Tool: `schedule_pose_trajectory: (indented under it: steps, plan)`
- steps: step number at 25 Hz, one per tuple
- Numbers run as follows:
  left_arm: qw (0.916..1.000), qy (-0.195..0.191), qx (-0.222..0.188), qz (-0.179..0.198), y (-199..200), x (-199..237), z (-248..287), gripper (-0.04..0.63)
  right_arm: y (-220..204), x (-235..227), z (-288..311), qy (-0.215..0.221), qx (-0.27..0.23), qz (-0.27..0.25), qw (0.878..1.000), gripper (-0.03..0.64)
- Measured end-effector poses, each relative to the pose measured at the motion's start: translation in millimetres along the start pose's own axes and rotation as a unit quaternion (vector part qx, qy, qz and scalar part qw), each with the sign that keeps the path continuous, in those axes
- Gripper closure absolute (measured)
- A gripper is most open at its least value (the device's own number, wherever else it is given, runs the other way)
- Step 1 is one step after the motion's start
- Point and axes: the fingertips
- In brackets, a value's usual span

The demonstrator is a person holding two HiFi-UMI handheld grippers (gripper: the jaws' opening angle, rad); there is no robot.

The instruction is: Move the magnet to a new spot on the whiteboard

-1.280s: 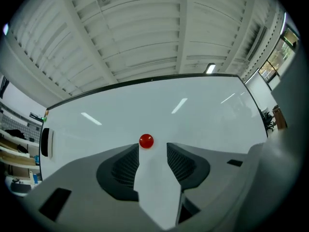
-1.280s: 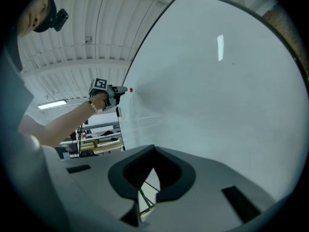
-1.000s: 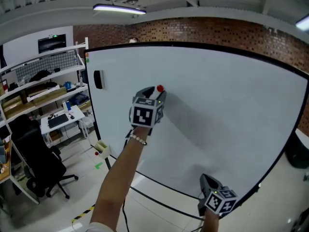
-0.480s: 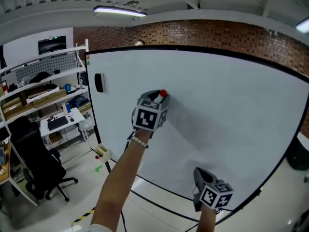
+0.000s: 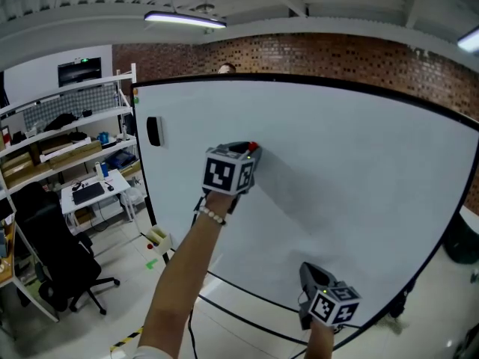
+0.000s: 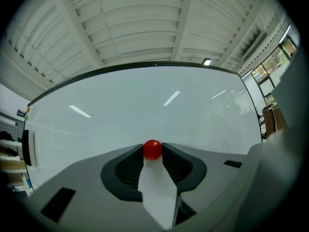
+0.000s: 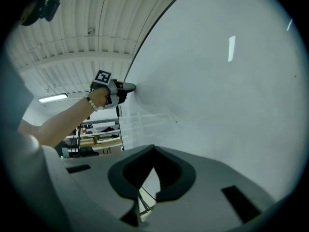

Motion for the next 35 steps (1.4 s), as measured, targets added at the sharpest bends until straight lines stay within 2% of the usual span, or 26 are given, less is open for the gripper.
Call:
schedule_pose_trajectory:
  steps: [6,10,13,16,22,27,31,35]
  plan:
    - [0.9999,0.000,-0.008,0.012,-0.4,-5.4,-6.4,0.472,-1.2,1.2,-3.7,0.001,0.001,-0.002,1.000,0.606]
    - [0.9995,-0.006,-0.029,0.014,2.5,-11.0,-48.3,0.472,-5.3,7.0,-2.0,0.004,0.006,-0.007,1.000,0.606]
    - [0.9995,-0.003,-0.029,0.010,-6.8,-15.8,-88.8,0.472,-9.7,14.9,0.6,0.012,0.015,-0.009,1.000,0.606]
    - [0.9998,0.006,-0.017,-0.005,-34.8,-16.9,-133.7,0.472,-19.2,30.5,4.5,0.025,0.025,-0.011,0.999,0.606]
    - [0.9968,0.046,0.014,-0.064,-120.0,-18.4,-236.0,0.472,-51.3,66.0,12.3,0.049,0.056,-0.016,0.997,0.606]
    - [0.9880,0.082,0.042,-0.124,-179.7,-39.1,-321.9,0.472,-77.9,86.7,5.5,0.061,0.079,-0.022,0.995,0.606]
    - [0.9821,0.109,0.069,-0.137,-214.8,-59.5,-379.4,0.472,-97.8,96.3,-11.8,0.063,0.098,-0.021,0.993,0.606]
    - [0.9725,0.141,0.096,-0.158,-250.5,-55.9,-411.8,0.472,-120.7,103.3,-16.7,0.060,0.118,-0.007,0.991,0.606]
Point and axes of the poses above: the fingertips, and each gripper's own axes: z forward along the fingers, x to its left, y out of its top, and after that the axes turned 13 degrees about -x, right-handed
